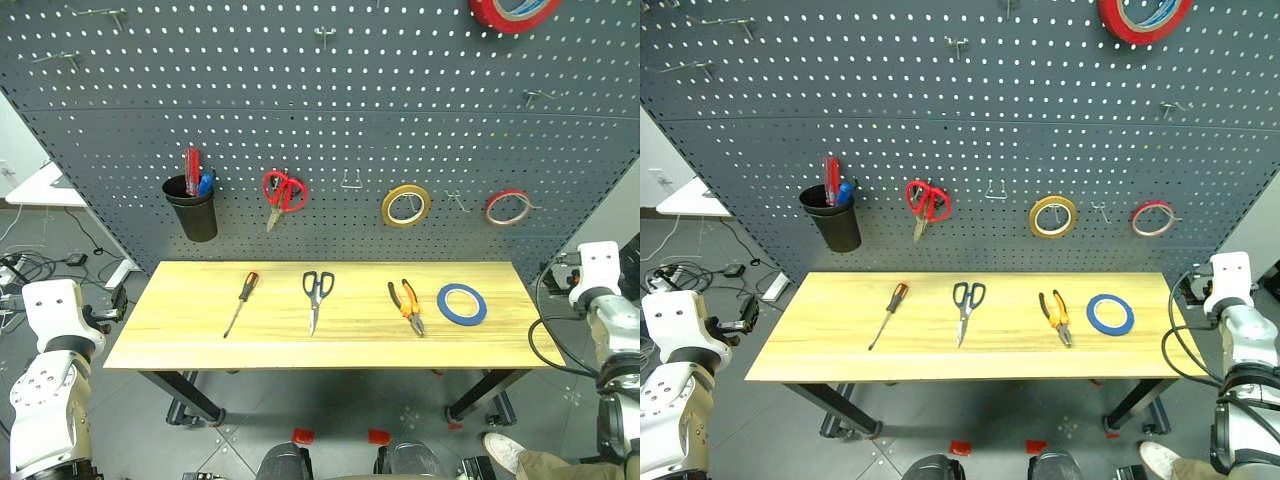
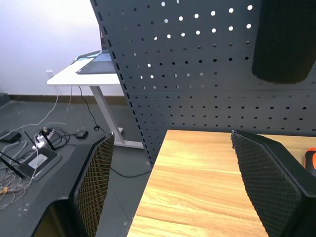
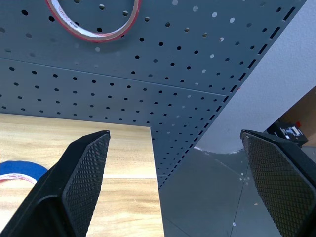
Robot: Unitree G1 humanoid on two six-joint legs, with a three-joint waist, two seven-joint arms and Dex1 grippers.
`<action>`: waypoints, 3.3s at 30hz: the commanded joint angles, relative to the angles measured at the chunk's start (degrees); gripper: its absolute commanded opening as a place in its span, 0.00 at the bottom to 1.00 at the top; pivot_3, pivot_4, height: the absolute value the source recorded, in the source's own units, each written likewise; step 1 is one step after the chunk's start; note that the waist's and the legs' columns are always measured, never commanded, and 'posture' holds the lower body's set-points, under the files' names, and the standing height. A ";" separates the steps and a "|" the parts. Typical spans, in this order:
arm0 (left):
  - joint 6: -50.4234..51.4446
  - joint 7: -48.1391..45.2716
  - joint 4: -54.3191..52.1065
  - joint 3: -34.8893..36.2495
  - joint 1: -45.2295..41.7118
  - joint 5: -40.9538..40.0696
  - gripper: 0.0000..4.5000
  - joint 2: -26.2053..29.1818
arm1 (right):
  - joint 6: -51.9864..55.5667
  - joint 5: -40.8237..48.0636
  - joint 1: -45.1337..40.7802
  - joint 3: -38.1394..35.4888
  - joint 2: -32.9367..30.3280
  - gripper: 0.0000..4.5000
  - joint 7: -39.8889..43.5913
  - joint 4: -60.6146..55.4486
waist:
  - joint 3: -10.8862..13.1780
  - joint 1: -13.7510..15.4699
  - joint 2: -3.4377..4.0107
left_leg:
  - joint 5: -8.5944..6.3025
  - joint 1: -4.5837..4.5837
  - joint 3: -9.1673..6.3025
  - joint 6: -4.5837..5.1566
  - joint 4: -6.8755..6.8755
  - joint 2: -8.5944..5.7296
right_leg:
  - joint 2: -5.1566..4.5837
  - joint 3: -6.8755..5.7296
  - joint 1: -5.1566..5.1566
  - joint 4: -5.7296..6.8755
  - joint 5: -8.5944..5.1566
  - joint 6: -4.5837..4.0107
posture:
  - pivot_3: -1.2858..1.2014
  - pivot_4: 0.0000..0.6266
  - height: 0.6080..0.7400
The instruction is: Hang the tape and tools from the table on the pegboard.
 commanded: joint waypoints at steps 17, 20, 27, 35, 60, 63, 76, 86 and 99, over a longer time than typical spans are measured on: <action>-0.44 -7.45 -13.12 -4.58 5.83 -2.33 0.89 -0.14 | -0.44 -0.34 4.89 4.22 2.99 1.00 9.49 -10.39 | 0.59 0.09 0.14 | -0.01 0.01 0.02 -0.01 -0.02 0.04 | -0.01 0.03 0.00 -0.02 0.00 0.00 | 0.48 0.11 1.00; 3.58 -8.85 -14.53 -7.62 2.86 -2.97 0.89 0.91 | 2.46 -0.50 7.40 5.39 4.30 1.00 10.77 -16.15 | 1.39 0.19 0.42 | -0.03 0.08 0.01 -0.05 -0.01 0.03 | -0.02 0.04 0.02 -0.01 0.00 0.01 | 0.48 0.16 1.00; 12.62 -10.60 -13.47 -14.91 -6.61 -2.49 0.89 1.89 | 16.37 -1.57 11.33 8.54 4.90 1.00 12.14 -30.72 | 4.39 0.31 0.59 | 0.02 -0.02 0.09 0.03 0.00 0.02 | 0.00 0.15 -0.06 0.03 0.05 0.10 | 0.46 0.31 1.00; 13.12 -26.77 -8.55 -28.32 -18.22 -3.68 0.89 3.33 | 26.37 -2.88 9.41 13.91 5.27 1.00 16.82 -36.54 | 8.50 0.19 0.27 | -0.01 -0.19 0.26 0.02 -0.07 0.03 | 0.00 0.22 -0.26 0.01 0.16 -0.07 | 0.45 0.41 1.00; -3.83 -49.23 3.80 -44.07 -33.41 1.61 0.89 -1.38 | 21.22 -18.69 -15.89 28.28 12.03 0.58 18.07 3.80 | 10.98 -0.81 -0.14 | 0.11 -0.37 1.14 -0.23 -0.10 0.04 | 0.01 0.98 -0.95 0.18 0.11 0.13 | 0.45 0.38 1.00; -3.87 -49.12 4.42 -43.30 -33.54 0.34 0.89 -2.62 | 20.03 -20.25 -16.25 28.83 12.86 0.35 15.68 5.85 | 10.98 -1.15 -0.15 | 0.12 -0.36 1.14 -0.24 -0.04 0.04 | -0.01 0.99 -0.94 0.27 0.12 0.15 | 0.45 0.37 1.00; -1.72 -41.08 4.96 -39.97 -34.56 -0.84 0.89 -8.62 | 15.85 -16.89 4.28 17.59 8.05 0.15 1.44 -32.53 | 10.94 -1.09 -0.22 | 0.13 -0.21 1.20 -0.25 0.11 -0.02 | -0.11 1.21 -1.01 0.84 -0.04 0.46 | 0.45 0.37 1.00; 6.92 -38.89 -7.88 -39.21 -35.93 -5.04 0.89 -8.79 | 11.43 -26.59 19.25 15.28 9.75 0.15 -9.23 -74.14 | 10.94 -1.72 -0.23 | 0.05 -0.16 1.27 -0.37 0.00 0.00 | -0.02 1.49 -1.15 0.84 -0.23 0.78 | 0.44 0.36 1.00; 7.12 -38.03 -6.86 -39.23 -37.40 -4.61 0.89 -9.88 | 8.92 -19.57 -0.92 16.99 11.71 0.15 -1.72 -48.93 | 10.96 -1.76 -0.26 | 0.07 -0.17 1.26 -0.34 0.02 -0.03 | 0.00 1.43 -1.10 0.83 -0.07 0.48 | 0.44 0.35 1.00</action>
